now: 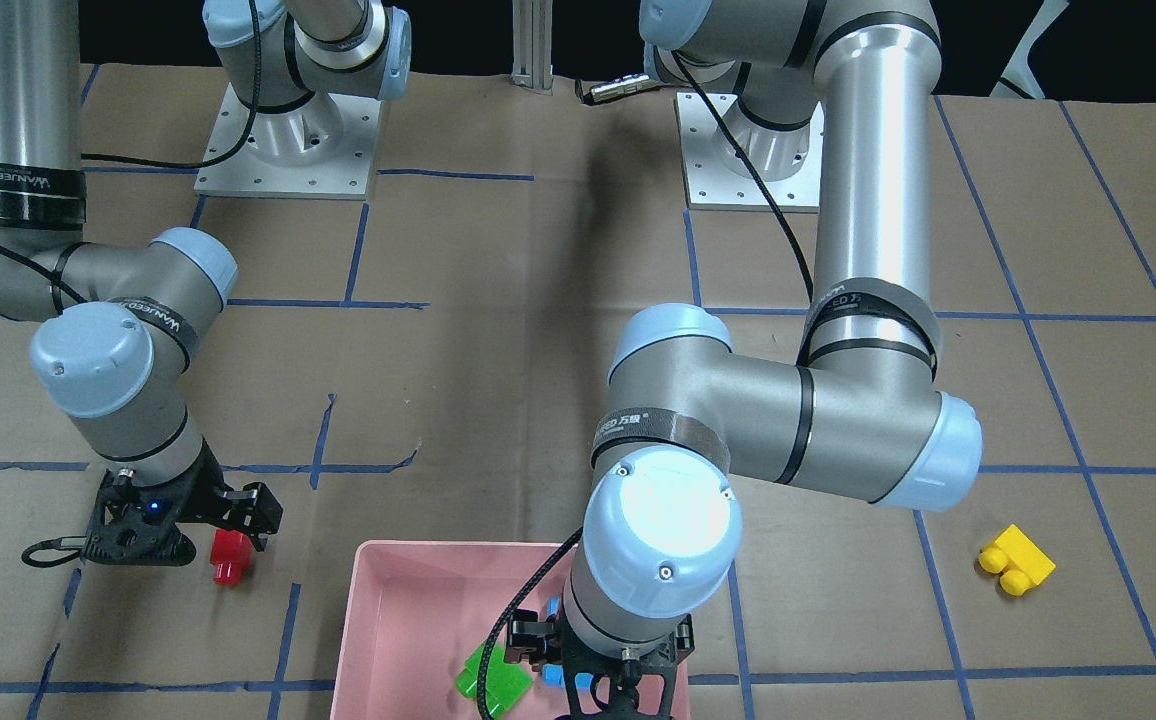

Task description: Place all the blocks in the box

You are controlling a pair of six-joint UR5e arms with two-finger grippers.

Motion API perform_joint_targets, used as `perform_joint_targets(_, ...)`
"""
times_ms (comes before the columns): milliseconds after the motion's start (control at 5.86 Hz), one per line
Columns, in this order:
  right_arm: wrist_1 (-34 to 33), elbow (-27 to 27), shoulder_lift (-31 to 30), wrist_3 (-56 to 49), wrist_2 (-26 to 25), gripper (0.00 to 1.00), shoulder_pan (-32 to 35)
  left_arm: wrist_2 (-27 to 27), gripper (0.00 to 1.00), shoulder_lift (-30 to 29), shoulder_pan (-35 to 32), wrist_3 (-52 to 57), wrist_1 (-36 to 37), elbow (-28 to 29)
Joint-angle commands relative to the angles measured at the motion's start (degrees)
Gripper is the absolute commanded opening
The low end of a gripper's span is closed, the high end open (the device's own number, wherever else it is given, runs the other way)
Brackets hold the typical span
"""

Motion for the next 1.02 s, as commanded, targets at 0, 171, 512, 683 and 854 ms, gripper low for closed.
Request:
perform_joint_targets(0, -0.19, 0.33, 1.03, -0.07, -0.02, 1.00, -0.17, -0.19, 0.99, 1.82, 3.03, 0.15, -0.36, 0.20)
perform_joint_targets(171, -0.11, 0.16, 1.12, -0.07, -0.02, 1.00, -0.08, -0.19, 0.99, 4.62, 7.67, 2.33, -1.23, -0.75)
perform_joint_targets(512, -0.11, -0.20, 1.82, -0.33, -0.02, 0.95, -0.08, 0.08, 0.99, 7.19, 18.90, 13.48, -6.48, -1.38)
perform_joint_targets(683, -0.11, -0.02, 1.74, 0.02, -0.02, 0.75, -0.08, -0.18, 0.99, 7.63, 25.32, 16.91, -6.78, -3.03)
perform_joint_targets(854, -0.02, 0.15, 1.83, 0.11, -0.02, 0.54, -0.08, -0.45, 0.99, 7.46, 30.69, 23.12, -6.61, -3.83)
